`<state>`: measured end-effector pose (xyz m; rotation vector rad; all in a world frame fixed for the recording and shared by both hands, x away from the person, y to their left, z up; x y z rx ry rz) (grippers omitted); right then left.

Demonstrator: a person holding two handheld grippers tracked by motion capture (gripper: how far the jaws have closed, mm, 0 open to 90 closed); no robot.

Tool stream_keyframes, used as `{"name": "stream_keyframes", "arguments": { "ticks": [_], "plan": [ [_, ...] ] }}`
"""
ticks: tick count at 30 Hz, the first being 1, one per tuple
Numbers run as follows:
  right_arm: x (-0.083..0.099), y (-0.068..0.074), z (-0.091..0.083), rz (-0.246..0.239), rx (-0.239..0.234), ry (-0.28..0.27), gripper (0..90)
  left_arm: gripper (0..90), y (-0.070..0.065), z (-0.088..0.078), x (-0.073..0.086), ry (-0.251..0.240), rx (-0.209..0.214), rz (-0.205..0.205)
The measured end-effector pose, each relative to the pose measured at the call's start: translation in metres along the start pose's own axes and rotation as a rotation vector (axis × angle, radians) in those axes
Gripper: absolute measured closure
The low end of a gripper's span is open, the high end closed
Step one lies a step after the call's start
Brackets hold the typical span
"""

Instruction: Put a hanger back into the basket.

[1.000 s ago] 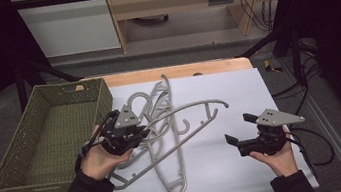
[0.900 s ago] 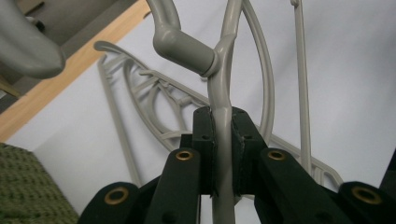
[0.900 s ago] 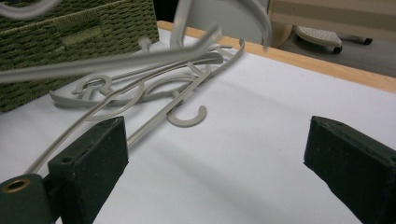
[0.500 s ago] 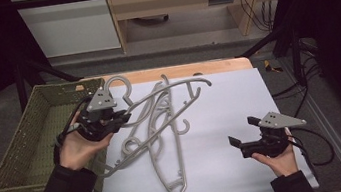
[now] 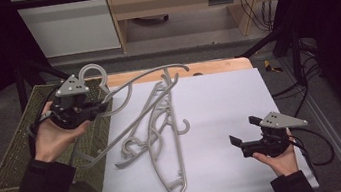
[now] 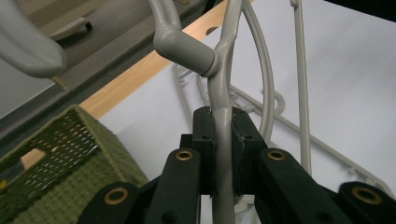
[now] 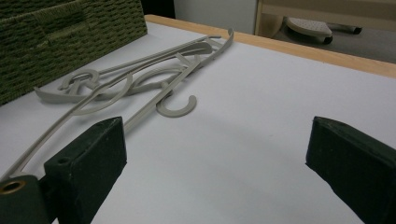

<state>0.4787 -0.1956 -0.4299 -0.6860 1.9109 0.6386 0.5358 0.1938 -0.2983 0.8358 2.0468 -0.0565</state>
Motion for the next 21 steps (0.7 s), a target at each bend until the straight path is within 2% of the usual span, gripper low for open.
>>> {"name": "stream_keyframes", "arguments": {
  "ticks": [1,3,7,13,16,21],
  "plan": [
    [0.000,0.000,0.000,0.000,0.000,0.000,5.6,82.4,0.000,0.000,0.000,0.000,0.000,0.000],
    [0.001,0.000,0.001,-0.004,0.002,0.006,5.5,82.4,0.012,-0.001,0.005,0.012,-0.015,-0.013],
    [0.001,0.000,0.002,0.001,-0.001,0.006,5.5,82.4,0.023,-0.001,0.009,0.009,-0.023,-0.031],
    [0.002,0.000,0.002,0.004,-0.001,0.008,5.4,82.4,0.045,-0.002,0.024,0.031,-0.053,-0.042],
    [0.002,0.000,0.003,0.002,-0.002,0.008,5.5,82.4,0.060,-0.004,0.032,0.049,-0.078,-0.033],
    [0.002,0.000,0.003,0.002,-0.005,0.010,5.5,82.4,0.079,-0.007,0.043,0.044,-0.100,-0.054]
  ]
}}
Point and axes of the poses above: each handheld gripper's, and its own axes: z roughly forward along the jaws, x roughly out of its underside, y roughly to its left, the point moved 9 cm from there along z, roughly forward along the jaws, and after that the axes turned 10 degrees about -x, right-handed, at the moved point
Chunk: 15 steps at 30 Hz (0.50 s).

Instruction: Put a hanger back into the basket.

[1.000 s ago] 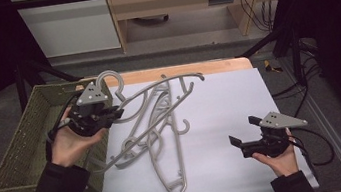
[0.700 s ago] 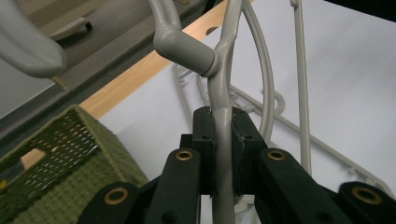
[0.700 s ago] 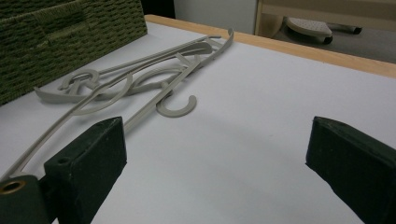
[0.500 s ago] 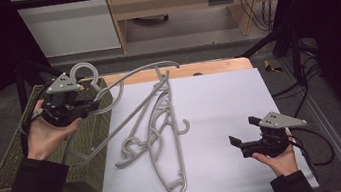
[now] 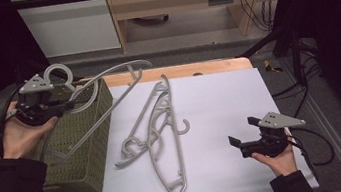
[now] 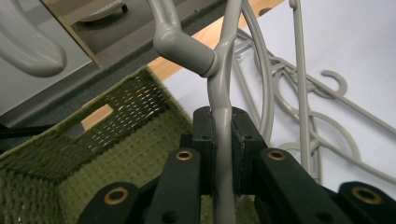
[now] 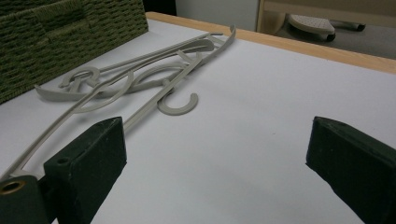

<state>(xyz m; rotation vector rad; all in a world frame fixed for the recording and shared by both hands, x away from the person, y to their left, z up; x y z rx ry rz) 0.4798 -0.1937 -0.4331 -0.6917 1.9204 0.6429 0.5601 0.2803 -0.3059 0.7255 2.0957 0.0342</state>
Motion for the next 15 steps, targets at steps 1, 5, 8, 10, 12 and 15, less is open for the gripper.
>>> {"name": "stream_keyframes", "arguments": {
  "ticks": [1,5,8,10,12,15],
  "plan": [
    [0.000,0.000,0.001,0.000,0.002,0.000,5.5,82.3,0.005,0.000,0.003,0.005,-0.007,0.001],
    [0.000,0.000,0.001,0.000,0.001,0.002,5.5,82.3,0.020,0.002,0.014,0.032,-0.031,0.010],
    [0.001,0.000,0.001,0.000,0.003,0.002,5.5,82.3,0.031,0.003,0.021,0.042,-0.046,-0.002],
    [0.001,0.000,0.001,0.000,0.004,0.003,5.5,82.3,0.037,0.006,0.025,0.042,-0.068,-0.013],
    [0.000,0.000,0.001,0.001,0.003,0.001,5.5,82.3,0.042,0.007,0.032,0.060,-0.075,-0.018],
    [0.001,-0.001,0.001,-0.001,0.005,0.003,5.5,82.4,0.051,0.010,0.042,0.068,-0.092,-0.036]
  ]
}}
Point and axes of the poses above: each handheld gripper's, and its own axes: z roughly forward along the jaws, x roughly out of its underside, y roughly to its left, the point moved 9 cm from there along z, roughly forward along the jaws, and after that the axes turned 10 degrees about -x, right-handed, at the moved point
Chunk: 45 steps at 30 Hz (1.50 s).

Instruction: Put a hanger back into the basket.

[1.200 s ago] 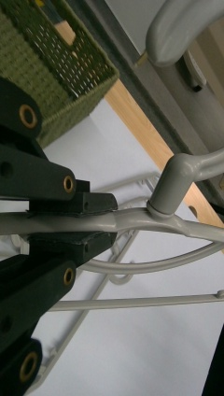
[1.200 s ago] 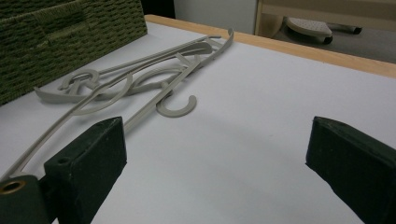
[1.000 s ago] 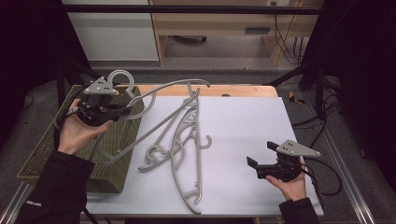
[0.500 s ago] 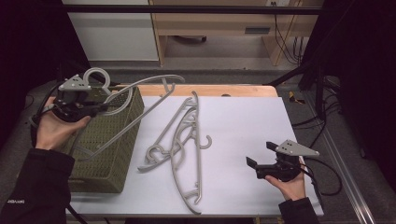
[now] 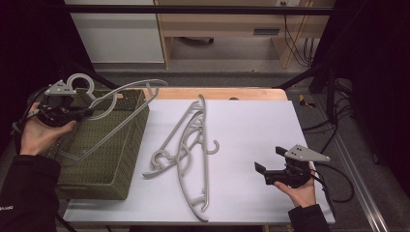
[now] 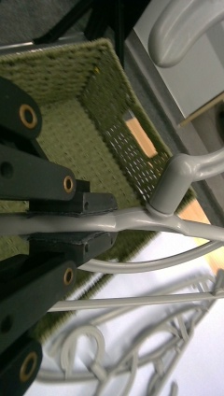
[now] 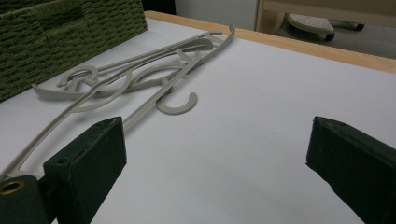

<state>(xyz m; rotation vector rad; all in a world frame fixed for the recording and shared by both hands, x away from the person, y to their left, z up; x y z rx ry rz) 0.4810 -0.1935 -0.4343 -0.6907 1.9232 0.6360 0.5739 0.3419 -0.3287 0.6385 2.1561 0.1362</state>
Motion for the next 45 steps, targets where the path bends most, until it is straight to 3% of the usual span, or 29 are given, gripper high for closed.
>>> {"name": "stream_keyframes", "arguments": {
  "ticks": [5,9,14,26,39,45],
  "plan": [
    [0.001,-0.001,0.001,0.001,0.002,0.004,5.4,82.4,0.014,0.004,0.012,-0.004,-0.011,-0.045],
    [0.002,-0.001,0.002,0.003,0.003,0.007,5.4,82.4,0.023,0.008,0.022,0.015,-0.028,-0.045],
    [0.002,-0.001,0.002,0.002,0.006,0.009,5.3,82.3,0.031,0.013,0.030,0.005,-0.030,-0.081],
    [0.002,-0.003,0.001,-0.006,0.009,0.014,5.2,82.4,0.042,0.028,0.042,0.042,-0.067,-0.063],
    [0.004,-0.003,0.003,-0.008,0.013,0.023,5.1,82.3,0.056,0.028,0.058,0.059,-0.108,-0.056],
    [0.004,-0.003,0.003,-0.008,0.014,0.024,5.1,82.3,0.057,0.033,0.066,0.074,-0.103,-0.061]
  ]
}}
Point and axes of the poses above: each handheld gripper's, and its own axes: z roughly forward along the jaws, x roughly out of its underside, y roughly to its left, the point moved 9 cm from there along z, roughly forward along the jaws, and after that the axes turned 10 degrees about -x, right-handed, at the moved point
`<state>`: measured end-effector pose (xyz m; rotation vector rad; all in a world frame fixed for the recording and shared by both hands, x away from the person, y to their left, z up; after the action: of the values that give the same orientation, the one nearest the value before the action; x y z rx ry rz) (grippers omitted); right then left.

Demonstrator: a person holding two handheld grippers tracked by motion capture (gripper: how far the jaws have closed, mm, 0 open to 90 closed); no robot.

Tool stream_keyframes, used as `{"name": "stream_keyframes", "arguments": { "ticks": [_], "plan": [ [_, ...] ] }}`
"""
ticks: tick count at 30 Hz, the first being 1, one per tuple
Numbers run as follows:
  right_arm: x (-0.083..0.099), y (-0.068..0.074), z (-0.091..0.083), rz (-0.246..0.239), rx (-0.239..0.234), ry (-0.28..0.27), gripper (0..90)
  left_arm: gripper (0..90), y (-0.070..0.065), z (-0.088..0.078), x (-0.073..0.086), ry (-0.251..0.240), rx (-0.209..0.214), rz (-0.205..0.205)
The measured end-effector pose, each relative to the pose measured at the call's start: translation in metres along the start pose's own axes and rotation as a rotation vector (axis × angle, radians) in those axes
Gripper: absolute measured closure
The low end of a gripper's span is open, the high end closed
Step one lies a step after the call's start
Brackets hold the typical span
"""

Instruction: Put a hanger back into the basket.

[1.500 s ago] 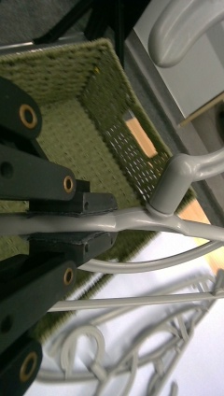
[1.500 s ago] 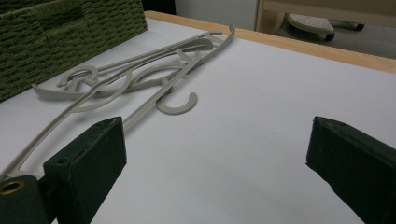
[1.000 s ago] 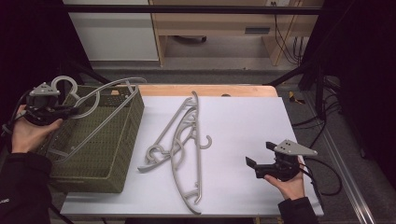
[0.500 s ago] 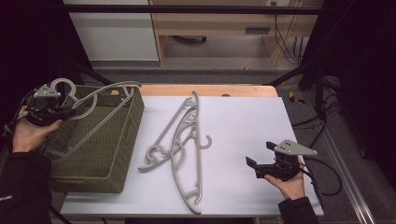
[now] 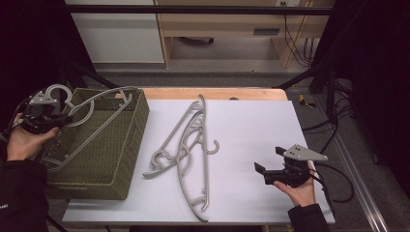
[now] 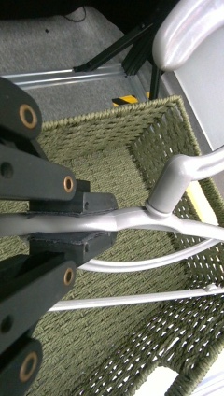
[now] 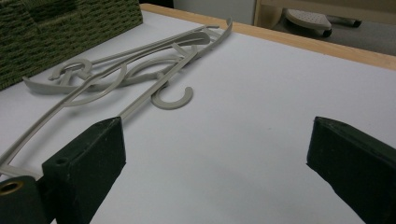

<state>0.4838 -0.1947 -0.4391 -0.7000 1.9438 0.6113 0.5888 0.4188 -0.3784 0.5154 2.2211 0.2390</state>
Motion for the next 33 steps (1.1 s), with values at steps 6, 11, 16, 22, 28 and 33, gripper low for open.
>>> {"name": "stream_keyframes", "arguments": {
  "ticks": [6,11,16,22,28,33],
  "plan": [
    [0.000,0.000,0.000,-0.001,-0.001,-0.001,5.2,82.3,-0.005,0.009,0.013,0.021,0.004,-0.004],
    [0.000,0.000,0.000,-0.002,-0.001,0.001,5.2,82.0,-0.018,0.023,0.023,0.064,0.004,0.039],
    [0.000,0.000,-0.001,-0.001,-0.001,-0.002,5.3,81.5,-0.025,0.033,0.031,0.091,0.009,0.030],
    [0.000,0.001,0.000,-0.003,-0.003,0.000,5.3,80.4,-0.032,0.045,0.042,0.132,0.024,0.000],
    [0.000,0.001,0.000,-0.006,-0.004,0.001,5.3,76.5,-0.031,0.048,0.051,0.168,0.032,-0.053],
    [-0.001,0.001,-0.001,-0.004,-0.003,0.000,5.3,66.9,-0.027,0.032,0.046,0.110,0.036,-0.081]
  ]
}}
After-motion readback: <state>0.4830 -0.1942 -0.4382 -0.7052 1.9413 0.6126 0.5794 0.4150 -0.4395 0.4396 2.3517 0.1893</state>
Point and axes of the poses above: each handheld gripper's, and its own axes: z roughly forward along the jaws, x roughly out of its underside, y roughly to its left, the point moved 9 cm from there along z, roughly forward along the jaws, and after that the axes turned 10 degrees about -x, right-handed, at the moved point
